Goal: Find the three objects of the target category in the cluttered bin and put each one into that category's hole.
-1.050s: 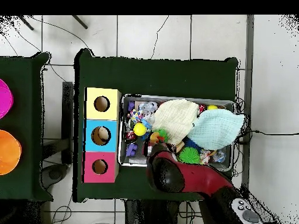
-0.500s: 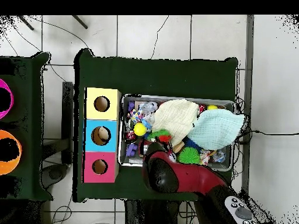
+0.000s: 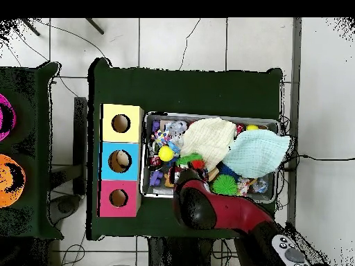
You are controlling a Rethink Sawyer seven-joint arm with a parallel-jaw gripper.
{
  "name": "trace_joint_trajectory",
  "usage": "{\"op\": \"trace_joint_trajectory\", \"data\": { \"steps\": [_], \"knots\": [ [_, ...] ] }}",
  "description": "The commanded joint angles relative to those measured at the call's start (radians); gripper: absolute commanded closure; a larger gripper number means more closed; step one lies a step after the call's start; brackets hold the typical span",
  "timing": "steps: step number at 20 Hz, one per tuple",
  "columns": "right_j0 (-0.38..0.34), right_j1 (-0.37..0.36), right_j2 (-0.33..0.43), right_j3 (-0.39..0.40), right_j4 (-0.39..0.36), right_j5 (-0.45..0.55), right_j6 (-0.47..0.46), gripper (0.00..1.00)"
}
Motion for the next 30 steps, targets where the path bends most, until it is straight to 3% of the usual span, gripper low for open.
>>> {"op": "trace_joint_trajectory", "data": {
  "steps": [1, 11, 21, 30],
  "knots": [
    [0.006, 0.065, 0.006, -0.091, -0.003, 0.046, 0.107, 0.00],
    [0.162, 0.194, -0.108, -0.163, 0.012, 0.052, 0.108, 0.00],
    [0.186, 0.291, -0.135, -0.209, 0.003, 0.007, 0.112, 0.00],
    [0.158, 0.334, -0.125, -0.224, -0.012, -0.027, 0.109, 0.00]
  ]
}}
